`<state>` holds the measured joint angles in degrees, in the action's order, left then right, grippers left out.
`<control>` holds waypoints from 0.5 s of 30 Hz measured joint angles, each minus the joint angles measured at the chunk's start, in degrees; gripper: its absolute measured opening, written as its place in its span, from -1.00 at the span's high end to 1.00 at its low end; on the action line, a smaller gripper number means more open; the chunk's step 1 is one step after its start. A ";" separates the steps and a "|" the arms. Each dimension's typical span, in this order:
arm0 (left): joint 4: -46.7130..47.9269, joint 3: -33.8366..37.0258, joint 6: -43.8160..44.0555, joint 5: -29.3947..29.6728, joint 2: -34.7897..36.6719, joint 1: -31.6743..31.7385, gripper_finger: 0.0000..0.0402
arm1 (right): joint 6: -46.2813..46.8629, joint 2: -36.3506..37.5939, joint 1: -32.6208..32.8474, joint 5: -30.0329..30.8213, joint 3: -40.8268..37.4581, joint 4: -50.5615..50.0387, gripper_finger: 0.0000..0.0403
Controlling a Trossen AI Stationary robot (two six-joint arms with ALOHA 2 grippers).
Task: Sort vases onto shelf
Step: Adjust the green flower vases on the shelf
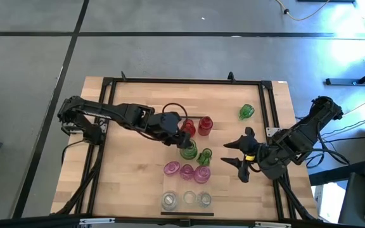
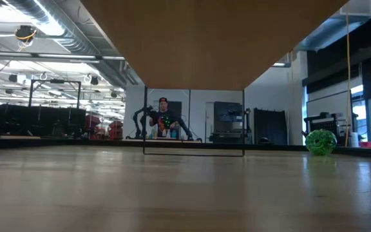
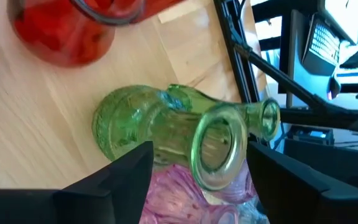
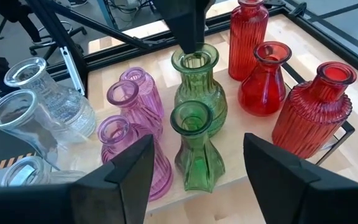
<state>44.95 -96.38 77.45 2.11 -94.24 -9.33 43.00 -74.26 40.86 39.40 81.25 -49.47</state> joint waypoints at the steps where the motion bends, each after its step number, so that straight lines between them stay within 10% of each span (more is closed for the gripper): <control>1: 0.00 0.00 0.00 -0.13 -0.02 -0.05 -0.24 | 0.00 0.02 0.00 0.00 0.00 -0.01 -0.14; 15: 2.33 0.00 -0.04 -0.33 -0.06 -0.01 0.05 | -0.99 0.02 0.00 0.02 0.00 -0.09 -0.14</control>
<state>47.28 -96.38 77.41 1.78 -94.30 -9.34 42.02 -74.24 40.86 39.42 81.25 -49.56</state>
